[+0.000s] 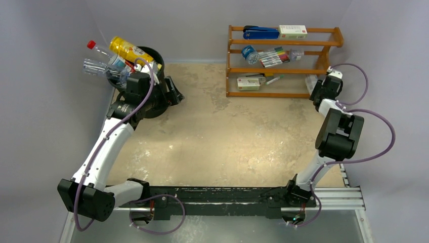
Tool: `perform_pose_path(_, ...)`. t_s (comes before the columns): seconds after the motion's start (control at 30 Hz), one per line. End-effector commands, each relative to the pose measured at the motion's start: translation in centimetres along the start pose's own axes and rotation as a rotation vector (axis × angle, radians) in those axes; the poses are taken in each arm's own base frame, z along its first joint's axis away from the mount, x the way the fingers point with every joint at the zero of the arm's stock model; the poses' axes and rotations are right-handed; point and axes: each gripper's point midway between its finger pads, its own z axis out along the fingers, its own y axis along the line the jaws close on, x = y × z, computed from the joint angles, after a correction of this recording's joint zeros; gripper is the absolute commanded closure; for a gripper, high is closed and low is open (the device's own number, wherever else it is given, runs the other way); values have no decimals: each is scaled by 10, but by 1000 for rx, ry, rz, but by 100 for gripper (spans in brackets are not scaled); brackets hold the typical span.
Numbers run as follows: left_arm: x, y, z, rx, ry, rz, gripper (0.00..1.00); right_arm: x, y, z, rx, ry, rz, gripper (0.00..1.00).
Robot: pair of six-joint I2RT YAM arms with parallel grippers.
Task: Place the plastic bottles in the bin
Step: Pick up the plastic bottle at the center of the board.
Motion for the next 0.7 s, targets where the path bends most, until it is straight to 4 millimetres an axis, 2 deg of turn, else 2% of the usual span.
perform_pose_path(0.0,-8,-5,3,18,-40,33,12,-22,9,6,-48,-51,0,51)
perform_pose_path(0.23,-7,-6,5,19,-36,35,11,-8,12,11,-57,-20,8,52)
perform_pose_path(0.5,-4,-6,8,19,-30,34,11,-5,12,16,-51,6,6,64)
perform_pose_path(0.6,-4,-6,8,17,-28,35,11,-2,13,16,-55,22,20,72)
perform_pose_path(0.67,-4,-7,8,16,-28,35,11,-4,13,14,-51,27,43,73)
